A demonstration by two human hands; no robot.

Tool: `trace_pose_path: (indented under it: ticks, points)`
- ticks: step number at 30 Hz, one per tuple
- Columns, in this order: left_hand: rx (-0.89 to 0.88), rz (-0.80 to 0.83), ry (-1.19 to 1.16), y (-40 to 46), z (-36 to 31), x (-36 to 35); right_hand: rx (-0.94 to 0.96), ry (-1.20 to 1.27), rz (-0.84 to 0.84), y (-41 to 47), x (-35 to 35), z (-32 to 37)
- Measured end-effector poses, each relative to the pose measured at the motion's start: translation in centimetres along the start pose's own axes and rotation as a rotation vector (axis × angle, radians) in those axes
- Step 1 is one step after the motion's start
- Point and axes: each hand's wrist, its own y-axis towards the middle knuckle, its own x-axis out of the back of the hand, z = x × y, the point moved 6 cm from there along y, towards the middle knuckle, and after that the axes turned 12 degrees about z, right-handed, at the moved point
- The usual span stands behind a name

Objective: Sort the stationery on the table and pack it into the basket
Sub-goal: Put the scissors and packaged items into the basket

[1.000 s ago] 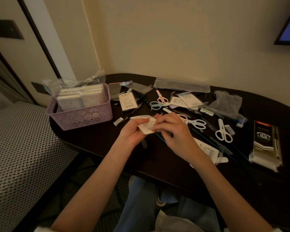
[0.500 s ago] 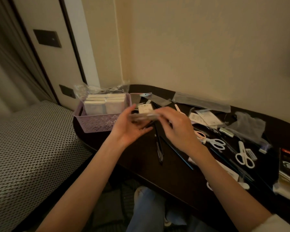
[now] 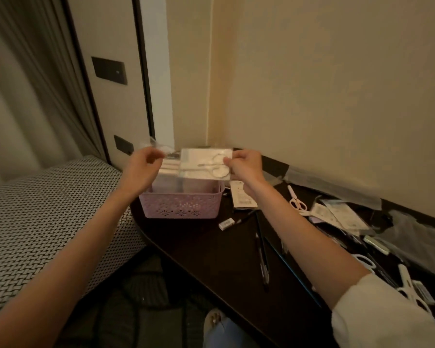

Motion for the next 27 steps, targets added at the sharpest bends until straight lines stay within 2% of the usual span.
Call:
trace_pose_path:
  ticks: [4,9,13,22,27]
  points:
    - [-0.078,0.039,0.267,1.1,3.0,-1.1,-0.048,-0.16,0.066,2.7,-3.3,-1.5]
    - [-0.172,0.057,0.415,1.3,5.9,-2.3,-0.105,-0.248,0.165,3.3,-6.5,-2.6]
    - [-0.134,0.09,0.395,1.2,7.7,-3.1,-0.136,-0.336,0.196,3.4,-7.6,-3.1]
    - [-0.149,0.08,0.49,0.7,8.8,-4.2,-0.393,-0.39,0.449,5.7,-10.0,-5.4]
    - [-0.146,0.072,0.499,0.6,8.7,-4.1,-0.376,-0.712,0.52,5.9,-10.4,-5.7]
